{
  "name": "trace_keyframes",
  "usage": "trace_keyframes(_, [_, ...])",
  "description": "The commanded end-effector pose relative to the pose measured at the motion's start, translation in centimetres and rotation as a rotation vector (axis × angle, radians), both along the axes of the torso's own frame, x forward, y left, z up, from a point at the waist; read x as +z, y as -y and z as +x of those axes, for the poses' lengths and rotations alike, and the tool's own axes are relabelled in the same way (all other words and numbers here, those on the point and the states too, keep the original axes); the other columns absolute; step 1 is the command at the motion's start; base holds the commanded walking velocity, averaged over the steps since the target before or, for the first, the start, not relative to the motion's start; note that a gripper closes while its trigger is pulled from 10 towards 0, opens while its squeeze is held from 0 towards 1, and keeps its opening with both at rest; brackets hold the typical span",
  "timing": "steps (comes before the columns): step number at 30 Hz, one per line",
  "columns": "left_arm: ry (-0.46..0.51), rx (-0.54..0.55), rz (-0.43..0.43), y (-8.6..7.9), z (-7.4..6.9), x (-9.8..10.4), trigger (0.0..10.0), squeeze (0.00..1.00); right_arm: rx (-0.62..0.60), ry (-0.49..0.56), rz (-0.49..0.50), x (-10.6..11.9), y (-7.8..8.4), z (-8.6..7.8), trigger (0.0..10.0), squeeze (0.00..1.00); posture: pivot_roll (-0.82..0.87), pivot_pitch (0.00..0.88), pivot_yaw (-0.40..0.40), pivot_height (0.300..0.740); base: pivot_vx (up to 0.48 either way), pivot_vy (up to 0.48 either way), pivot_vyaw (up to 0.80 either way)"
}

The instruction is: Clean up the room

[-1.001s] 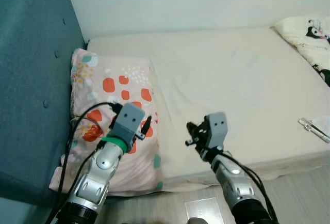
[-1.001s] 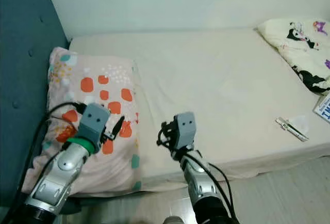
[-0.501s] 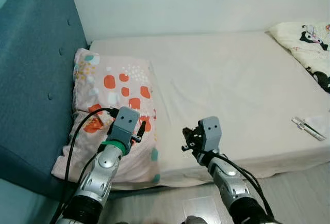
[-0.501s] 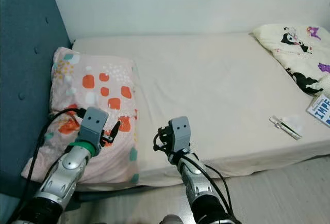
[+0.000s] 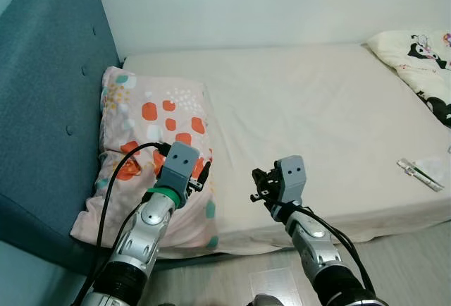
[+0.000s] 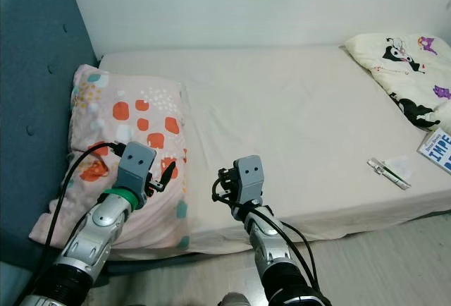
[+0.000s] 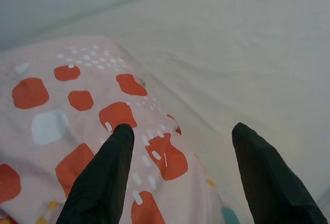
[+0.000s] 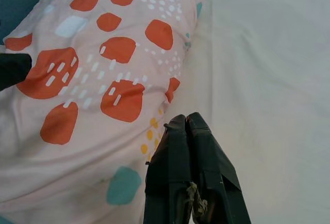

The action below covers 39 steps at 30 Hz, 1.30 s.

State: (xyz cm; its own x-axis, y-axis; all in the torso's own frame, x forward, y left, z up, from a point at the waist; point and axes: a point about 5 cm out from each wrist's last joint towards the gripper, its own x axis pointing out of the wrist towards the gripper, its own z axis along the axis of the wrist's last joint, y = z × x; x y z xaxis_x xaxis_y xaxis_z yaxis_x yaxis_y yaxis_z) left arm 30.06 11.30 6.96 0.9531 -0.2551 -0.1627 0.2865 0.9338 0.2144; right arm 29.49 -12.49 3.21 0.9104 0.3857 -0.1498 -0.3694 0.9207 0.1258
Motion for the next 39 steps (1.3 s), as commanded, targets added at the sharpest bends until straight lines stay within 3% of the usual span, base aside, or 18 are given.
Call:
trace_keyframes(1, [-0.007,-0.015,-0.001,0.26,-0.21,-0.37,10.0,0.00,-0.016,-0.020,0.017,-0.60,0.16,-0.45,10.0,0.00,0.04,0.000,-0.024,0.740,0.000,0.000,0.00])
trace_keyframes(25, [0.016,-0.015,0.002,0.30,-0.47,-0.55,10.0,0.00,-0.012,-0.016,0.033,-0.79,0.06,-0.65,10.0,0.00,0.04,0.000,-0.024,0.740,0.000,-0.251,0.00])
trace_keyframes(39, [0.017,0.003,0.011,-0.03,-0.34,-0.69,10.0,0.00,-0.007,-0.015,0.027,-0.80,-0.06,-0.62,10.0,0.00,0.04,0.000,-0.022,0.740,0.000,-0.462,0.00])
